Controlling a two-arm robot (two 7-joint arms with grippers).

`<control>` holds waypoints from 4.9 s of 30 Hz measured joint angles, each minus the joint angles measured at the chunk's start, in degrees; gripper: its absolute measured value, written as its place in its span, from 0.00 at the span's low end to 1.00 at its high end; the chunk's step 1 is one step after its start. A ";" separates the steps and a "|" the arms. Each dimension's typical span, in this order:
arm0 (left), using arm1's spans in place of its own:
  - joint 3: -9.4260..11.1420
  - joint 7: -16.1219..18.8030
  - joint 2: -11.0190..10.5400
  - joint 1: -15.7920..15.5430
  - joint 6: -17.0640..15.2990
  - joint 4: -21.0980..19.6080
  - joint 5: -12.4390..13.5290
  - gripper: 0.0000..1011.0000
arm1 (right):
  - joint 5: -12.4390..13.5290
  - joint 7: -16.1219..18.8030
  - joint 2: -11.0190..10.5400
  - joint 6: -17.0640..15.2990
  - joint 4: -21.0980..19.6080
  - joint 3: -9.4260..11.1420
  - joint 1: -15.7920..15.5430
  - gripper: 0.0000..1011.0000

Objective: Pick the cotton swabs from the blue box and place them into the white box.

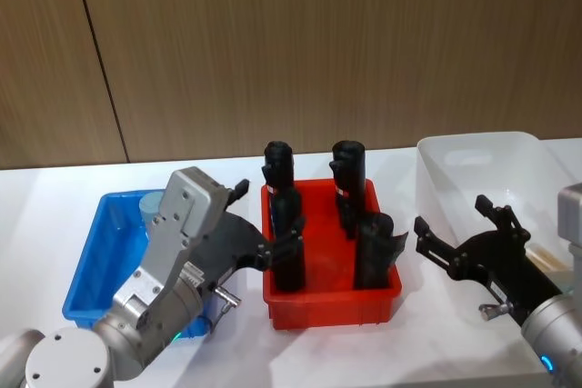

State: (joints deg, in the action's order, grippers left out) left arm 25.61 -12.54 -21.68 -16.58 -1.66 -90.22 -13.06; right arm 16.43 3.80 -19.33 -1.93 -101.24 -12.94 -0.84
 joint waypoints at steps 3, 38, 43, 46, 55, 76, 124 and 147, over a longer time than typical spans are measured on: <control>0.10 2.32 -0.05 0.59 0.18 -0.59 0.32 0.99 | 0.00 0.01 0.00 0.00 0.00 0.00 0.00 0.99; 0.43 11.92 -0.21 3.00 0.90 -3.01 1.61 0.99 | 0.63 1.62 -0.05 -1.04 0.17 0.03 0.17 0.99; 0.42 11.92 -0.21 2.98 0.89 -3.01 1.60 0.99 | 1.05 3.59 -0.13 -2.40 0.58 0.04 0.58 0.99; 0.42 11.92 -0.20 2.98 0.88 -3.00 1.59 0.99 | 1.24 5.40 -0.14 -3.48 1.14 -0.03 1.07 0.99; 0.42 11.92 -0.21 2.99 0.86 -2.96 1.57 0.99 | 0.37 10.75 0.62 -6.23 4.65 -0.60 3.81 0.99; 0.42 11.92 -0.21 2.98 0.86 -2.94 1.58 0.99 | -3.50 17.05 4.35 -7.27 16.40 -1.88 12.70 0.99; 0.42 11.92 -0.21 2.99 0.87 -2.95 1.58 0.99 | 0.63 22.12 5.95 -8.69 19.79 -1.11 19.36 0.52; 0.42 11.92 -0.21 2.99 0.87 -2.95 1.58 0.99 | 1.71 13.64 1.30 -8.30 9.59 4.23 20.39 0.52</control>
State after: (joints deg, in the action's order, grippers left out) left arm 26.03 -0.62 -21.90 -13.59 -0.79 -93.17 -11.48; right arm 18.15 17.44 -18.04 -10.24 -91.65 -8.71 19.56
